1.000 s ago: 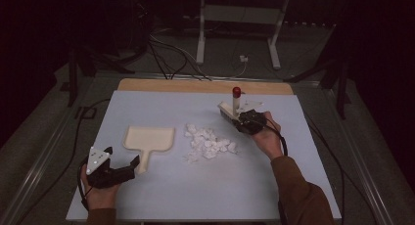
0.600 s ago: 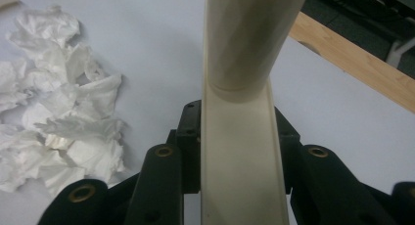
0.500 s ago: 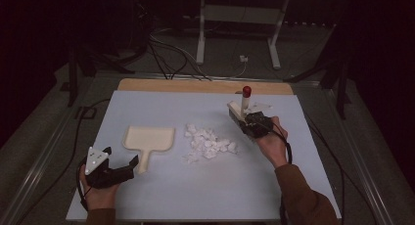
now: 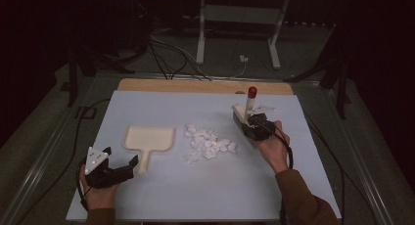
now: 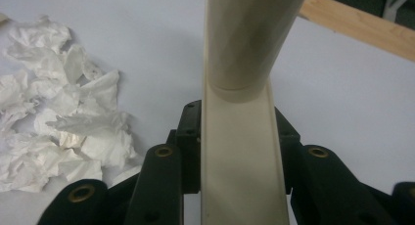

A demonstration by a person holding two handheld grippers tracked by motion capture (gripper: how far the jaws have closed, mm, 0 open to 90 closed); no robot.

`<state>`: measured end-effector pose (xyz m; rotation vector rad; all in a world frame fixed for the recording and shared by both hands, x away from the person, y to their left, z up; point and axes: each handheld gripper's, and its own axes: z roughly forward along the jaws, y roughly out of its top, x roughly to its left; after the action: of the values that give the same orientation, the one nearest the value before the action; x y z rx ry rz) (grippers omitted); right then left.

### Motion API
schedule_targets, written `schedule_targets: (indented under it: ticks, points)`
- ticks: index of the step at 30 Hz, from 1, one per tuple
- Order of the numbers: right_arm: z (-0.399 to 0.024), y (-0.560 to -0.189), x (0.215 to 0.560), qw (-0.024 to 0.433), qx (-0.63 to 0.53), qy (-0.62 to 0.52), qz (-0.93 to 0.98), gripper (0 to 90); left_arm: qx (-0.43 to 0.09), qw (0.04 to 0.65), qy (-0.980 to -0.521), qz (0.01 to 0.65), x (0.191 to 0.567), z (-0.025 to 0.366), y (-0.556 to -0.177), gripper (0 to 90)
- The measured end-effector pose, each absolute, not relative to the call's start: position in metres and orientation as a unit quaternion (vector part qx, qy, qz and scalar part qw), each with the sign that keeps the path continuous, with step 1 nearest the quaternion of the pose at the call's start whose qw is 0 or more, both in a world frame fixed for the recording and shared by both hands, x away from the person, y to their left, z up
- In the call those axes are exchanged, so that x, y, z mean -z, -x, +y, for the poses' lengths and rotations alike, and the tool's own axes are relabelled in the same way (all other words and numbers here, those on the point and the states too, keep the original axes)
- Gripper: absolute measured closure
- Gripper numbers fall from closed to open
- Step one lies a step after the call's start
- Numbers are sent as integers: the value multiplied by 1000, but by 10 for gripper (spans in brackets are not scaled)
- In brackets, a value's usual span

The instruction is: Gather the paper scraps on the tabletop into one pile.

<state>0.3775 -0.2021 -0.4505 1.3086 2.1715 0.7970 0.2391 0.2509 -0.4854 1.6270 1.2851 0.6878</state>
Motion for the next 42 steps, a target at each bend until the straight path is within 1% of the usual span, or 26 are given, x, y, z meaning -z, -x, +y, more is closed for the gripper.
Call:
schedule_targets:
  ticks: [6, 12, 18, 24, 29, 36, 39, 42]
  points:
    - [-192, -373, 457, 248, -265, -502, 785, 673, -279, 460, -663, 520, 485, 249, -239, 5]
    - [-176, -371, 465, 239, -266, -512, 781, 674, -280, 463, -661, 521, 485, 250, -239, 5]
    - [-161, -369, 468, 222, -285, -525, 771, 674, -280, 463, -661, 520, 484, 249, -239, 5]
    - [-144, -369, 467, 196, -313, -531, 763, 674, -278, 463, -662, 520, 485, 249, -239, 4]
    - [-120, -366, 462, 192, -335, -517, 764, 674, -279, 463, -661, 521, 485, 250, -239, 5]
    - [-104, -363, 464, 180, -328, -495, 784, 674, -277, 464, -660, 522, 485, 251, -239, 5]
    - [-104, -362, 465, 184, -326, -487, 789, 674, -278, 465, -659, 522, 485, 252, -239, 5]
    - [-108, -360, 458, 207, -336, -483, 782, 673, -277, 464, -660, 522, 485, 252, -239, 5]
